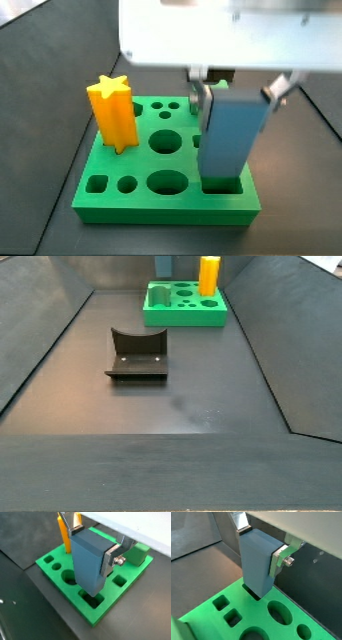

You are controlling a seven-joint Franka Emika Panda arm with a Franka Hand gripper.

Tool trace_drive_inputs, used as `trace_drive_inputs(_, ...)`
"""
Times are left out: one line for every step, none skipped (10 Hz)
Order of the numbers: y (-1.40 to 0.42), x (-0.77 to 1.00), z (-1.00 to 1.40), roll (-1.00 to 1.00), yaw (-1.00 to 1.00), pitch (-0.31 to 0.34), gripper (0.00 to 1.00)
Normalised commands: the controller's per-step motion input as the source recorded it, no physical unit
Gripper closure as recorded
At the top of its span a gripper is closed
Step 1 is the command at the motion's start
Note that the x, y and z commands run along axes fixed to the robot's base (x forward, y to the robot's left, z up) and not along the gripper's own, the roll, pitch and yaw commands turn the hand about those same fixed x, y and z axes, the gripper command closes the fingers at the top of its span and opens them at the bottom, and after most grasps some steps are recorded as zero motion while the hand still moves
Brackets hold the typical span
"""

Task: Pick up the rectangle object. Move up. Place the rectangle object on the fixture. Regrasp the rectangle object. Move to above the board. Insert the rectangle object.
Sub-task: Insert the rectangle object.

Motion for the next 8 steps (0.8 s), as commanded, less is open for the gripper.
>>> trace_drive_inputs(-0.19,0.15,-0.35,0.01,0.09,0.000,1.00)
trace_drive_inputs(-0.13,0.14,-0.33,0.00,0.09,0.000,1.00)
trace_drive_inputs(-0.13,0.16,-0.33,0.00,0.09,0.000,1.00)
trace_drive_inputs(0.00,0.15,-0.19,0.00,0.12,0.000,1.00)
trace_drive_inputs(0.01,0.15,-0.10,0.00,0.09,0.027,1.00)
trace_drive_inputs(0.10,0.12,-0.07,0.00,0.07,0.044,1.00)
trace_drive_inputs(0.07,0.05,-0.10,0.01,0.11,0.041,1.00)
trace_drive_inputs(0.02,0.00,-0.13,0.03,0.10,0.029,1.00)
